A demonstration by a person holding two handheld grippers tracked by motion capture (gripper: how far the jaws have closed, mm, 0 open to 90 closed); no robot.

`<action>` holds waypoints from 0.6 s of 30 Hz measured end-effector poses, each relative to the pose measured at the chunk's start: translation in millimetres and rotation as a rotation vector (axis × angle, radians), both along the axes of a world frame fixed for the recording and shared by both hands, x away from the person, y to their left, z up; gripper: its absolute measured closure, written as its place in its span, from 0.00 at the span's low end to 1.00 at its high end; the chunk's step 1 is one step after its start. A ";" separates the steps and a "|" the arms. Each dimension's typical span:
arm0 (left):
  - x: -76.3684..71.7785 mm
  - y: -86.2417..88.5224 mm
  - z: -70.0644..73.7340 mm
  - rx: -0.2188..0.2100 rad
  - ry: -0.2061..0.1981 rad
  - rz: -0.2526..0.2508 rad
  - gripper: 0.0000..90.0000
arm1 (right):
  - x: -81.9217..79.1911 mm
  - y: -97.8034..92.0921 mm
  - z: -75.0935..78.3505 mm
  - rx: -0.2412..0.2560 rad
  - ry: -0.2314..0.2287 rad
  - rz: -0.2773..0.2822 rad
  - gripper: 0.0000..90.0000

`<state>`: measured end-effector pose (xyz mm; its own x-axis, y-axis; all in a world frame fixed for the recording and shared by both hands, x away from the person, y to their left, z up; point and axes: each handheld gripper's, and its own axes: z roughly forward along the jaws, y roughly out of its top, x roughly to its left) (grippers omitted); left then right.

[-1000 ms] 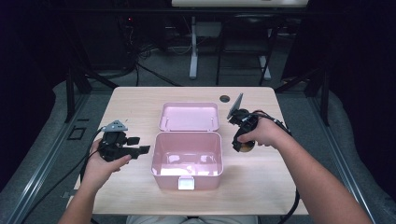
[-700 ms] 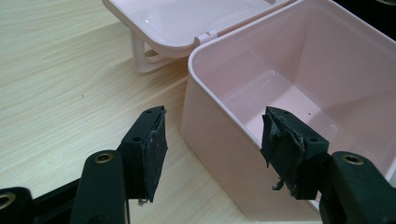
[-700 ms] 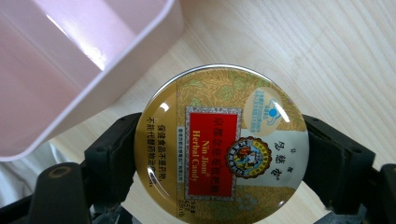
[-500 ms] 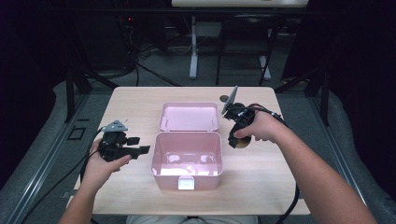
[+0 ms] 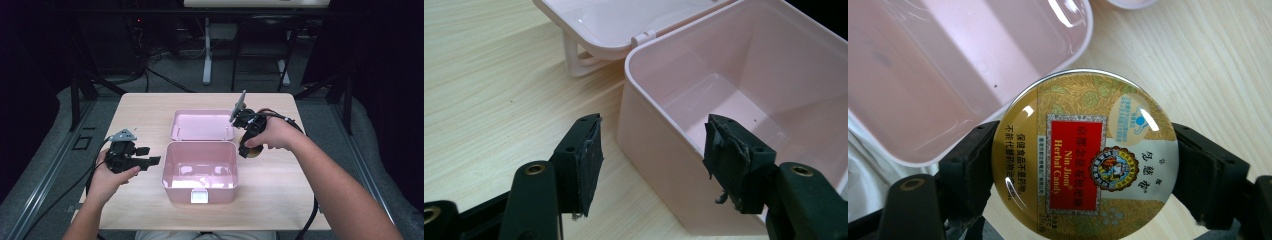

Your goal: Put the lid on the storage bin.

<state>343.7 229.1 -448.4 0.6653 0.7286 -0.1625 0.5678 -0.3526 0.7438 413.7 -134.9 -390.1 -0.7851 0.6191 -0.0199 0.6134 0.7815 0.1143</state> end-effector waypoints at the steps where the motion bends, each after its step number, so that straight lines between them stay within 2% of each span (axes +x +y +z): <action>1: 0.0 -0.1 0.0 0.000 0.000 0.000 0.44 | -0.1 0.9 0.4 0.000 0.000 0.009 0.22; 6: 0.3 -0.6 -0.6 0.002 -0.002 0.001 0.44 | -3.2 8.6 1.9 0.016 -0.005 0.059 0.22; 18: -0.4 -1.1 -0.1 0.000 0.003 0.000 0.44 | -11.3 26.4 0.6 0.015 -0.002 0.205 0.22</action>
<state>343.4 228.1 -448.5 0.6646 0.7289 -0.1643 0.5700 -0.3524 0.7423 402.4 -108.4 -389.5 -0.8947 0.4464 -0.0139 0.4411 0.8883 0.1278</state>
